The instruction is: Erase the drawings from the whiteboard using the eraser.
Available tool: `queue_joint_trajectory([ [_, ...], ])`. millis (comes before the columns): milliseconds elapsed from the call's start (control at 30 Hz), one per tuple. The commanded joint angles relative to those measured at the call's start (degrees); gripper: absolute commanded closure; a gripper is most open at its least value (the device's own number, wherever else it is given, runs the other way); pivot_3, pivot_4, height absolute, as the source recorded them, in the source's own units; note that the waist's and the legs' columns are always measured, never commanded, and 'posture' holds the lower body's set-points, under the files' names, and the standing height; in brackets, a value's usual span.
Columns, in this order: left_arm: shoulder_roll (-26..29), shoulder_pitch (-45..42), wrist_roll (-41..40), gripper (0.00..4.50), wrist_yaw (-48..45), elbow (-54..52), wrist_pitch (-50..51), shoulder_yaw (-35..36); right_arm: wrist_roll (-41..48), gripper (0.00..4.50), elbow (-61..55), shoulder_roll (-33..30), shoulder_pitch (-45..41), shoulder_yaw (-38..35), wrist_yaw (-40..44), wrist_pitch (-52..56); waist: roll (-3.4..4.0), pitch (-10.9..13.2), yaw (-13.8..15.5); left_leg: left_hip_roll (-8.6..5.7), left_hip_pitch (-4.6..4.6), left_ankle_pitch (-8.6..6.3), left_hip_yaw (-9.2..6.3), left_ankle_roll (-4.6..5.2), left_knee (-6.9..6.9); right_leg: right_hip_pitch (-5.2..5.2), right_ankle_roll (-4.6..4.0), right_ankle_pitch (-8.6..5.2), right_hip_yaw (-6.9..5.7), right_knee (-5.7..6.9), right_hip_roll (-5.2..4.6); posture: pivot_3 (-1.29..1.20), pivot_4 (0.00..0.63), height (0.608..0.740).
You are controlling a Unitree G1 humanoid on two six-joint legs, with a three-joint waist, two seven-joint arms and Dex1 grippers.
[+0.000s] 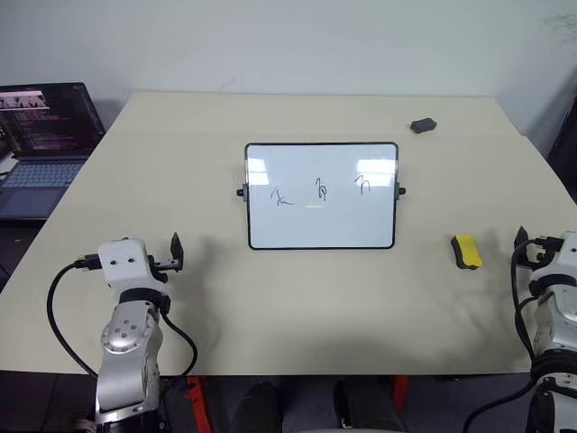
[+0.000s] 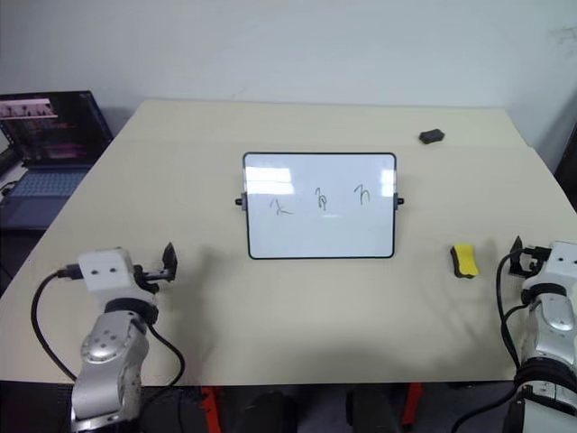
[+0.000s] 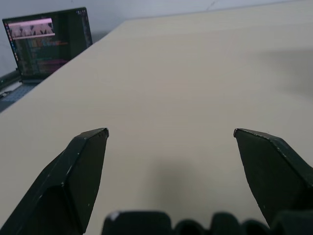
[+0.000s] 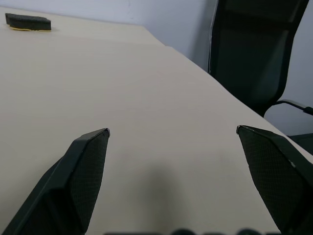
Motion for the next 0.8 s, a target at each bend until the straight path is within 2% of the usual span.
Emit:
queue_joint_trajectory([
  [33,-0.59,0.6,0.97,0.0,1.21,-1.35,-1.86,0.4,0.43,0.02,0.33,-1.28,-0.42,-0.65,0.55,0.11,0.01,0.0,0.0,0.0,0.0,0.0,0.0,0.0,0.0,0.0,0.0,0.0,0.0,0.0,0.0,0.0,0.15,0.74],
  [267,-1.9,3.0,0.16,0.0,1.29,-2.99,-2.19,1.52,0.49,0.02,-1.49,-0.98,0.97,-0.6,1.45,-0.79,0.01,-0.01,-0.04,0.0,0.02,0.0,0.02,0.0,0.0,0.02,0.0,0.0,0.01,0.01,0.0,0.0,0.15,0.74],
  [500,-2.07,5.76,-2.33,0.0,1.31,-4.02,-2.95,5.77,0.69,0.02,-2.22,0.59,1.42,-0.78,0.54,-2.09,0.01,-0.01,-0.09,0.01,0.04,0.0,0.03,0.0,0.0,0.02,0.0,0.0,0.02,0.02,0.01,0.0,0.15,0.74],
  [633,-0.08,5.0,-5.89,0.0,-0.66,-4.13,-1.36,8.96,1.12,0.02,-6.84,2.35,4.22,-1.35,-1.49,-1.16,0.01,-0.01,0.07,0.01,0.04,0.0,-0.01,0.0,0.02,0.04,0.0,0.0,-0.01,0.02,0.01,0.0,0.15,0.74],
  [800,6.73,1.63,-8.64,0.0,-5.0,-2.72,0.56,10.93,1.51,0.02,-17.8,3.87,9.31,-0.65,-1.38,2.24,0.05,-0.03,0.15,0.03,0.03,0.01,-0.07,-0.01,0.02,0.03,0.0,0.0,-0.05,0.04,0.01,0.0,0.15,0.74],
])
